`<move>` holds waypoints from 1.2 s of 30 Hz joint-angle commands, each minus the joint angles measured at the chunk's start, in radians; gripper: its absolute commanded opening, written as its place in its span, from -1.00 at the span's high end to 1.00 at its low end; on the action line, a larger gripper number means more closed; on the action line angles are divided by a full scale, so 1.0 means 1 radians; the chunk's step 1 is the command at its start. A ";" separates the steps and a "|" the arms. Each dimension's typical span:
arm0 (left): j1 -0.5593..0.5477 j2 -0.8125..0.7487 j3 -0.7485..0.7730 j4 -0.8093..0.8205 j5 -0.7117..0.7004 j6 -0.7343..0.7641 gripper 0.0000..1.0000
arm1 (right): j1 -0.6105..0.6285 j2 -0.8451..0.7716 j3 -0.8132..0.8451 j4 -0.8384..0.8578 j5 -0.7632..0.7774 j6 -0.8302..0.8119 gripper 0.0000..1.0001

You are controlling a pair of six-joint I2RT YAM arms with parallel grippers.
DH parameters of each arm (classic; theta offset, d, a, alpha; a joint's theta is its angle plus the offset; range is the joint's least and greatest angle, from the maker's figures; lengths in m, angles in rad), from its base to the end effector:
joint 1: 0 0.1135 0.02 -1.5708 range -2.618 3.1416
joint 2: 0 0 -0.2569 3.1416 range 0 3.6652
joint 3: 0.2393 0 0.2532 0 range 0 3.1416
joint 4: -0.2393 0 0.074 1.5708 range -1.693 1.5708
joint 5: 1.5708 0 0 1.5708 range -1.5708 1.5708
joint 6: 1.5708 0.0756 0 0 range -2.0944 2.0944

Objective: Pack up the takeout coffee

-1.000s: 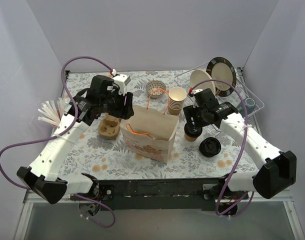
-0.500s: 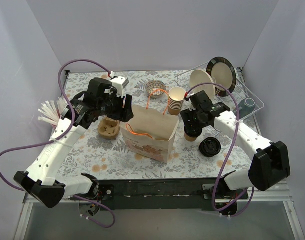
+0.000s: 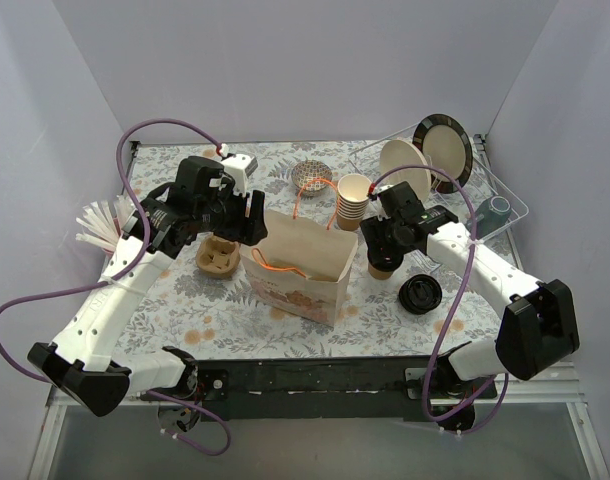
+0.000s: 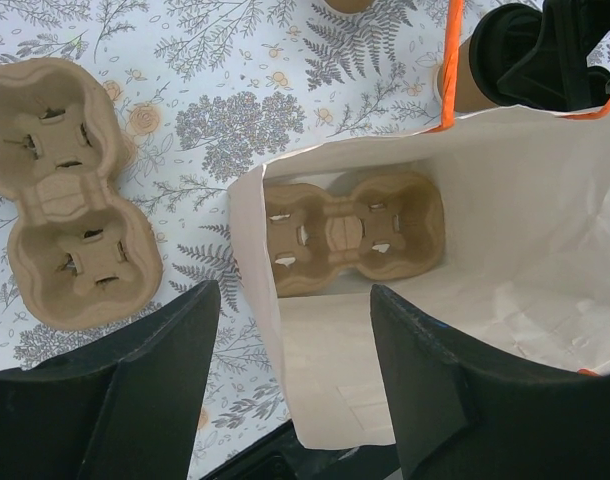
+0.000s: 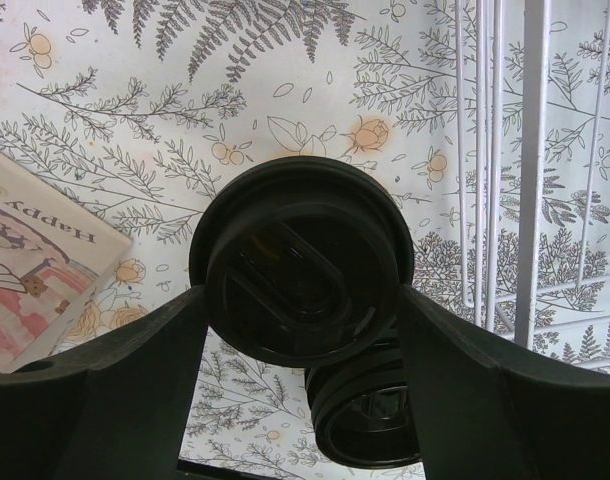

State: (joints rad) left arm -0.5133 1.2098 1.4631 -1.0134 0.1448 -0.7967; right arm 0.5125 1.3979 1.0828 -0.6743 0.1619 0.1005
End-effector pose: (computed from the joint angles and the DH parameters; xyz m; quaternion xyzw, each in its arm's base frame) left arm 0.2213 -0.1373 0.3711 -0.1012 0.9114 -0.2923 0.2714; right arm 0.2761 0.1413 0.2232 -0.1726 0.9395 0.0123 0.2957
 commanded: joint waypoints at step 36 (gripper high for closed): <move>0.004 -0.023 -0.009 -0.048 -0.059 0.030 -0.01 | -0.002 -0.065 0.110 -0.051 -0.018 -0.011 -0.09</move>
State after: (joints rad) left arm -0.5133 1.2098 1.4651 -1.0523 0.1074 -0.7868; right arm 0.5125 1.3991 1.0962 -0.6880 0.1539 0.1078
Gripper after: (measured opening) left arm 0.540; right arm 0.775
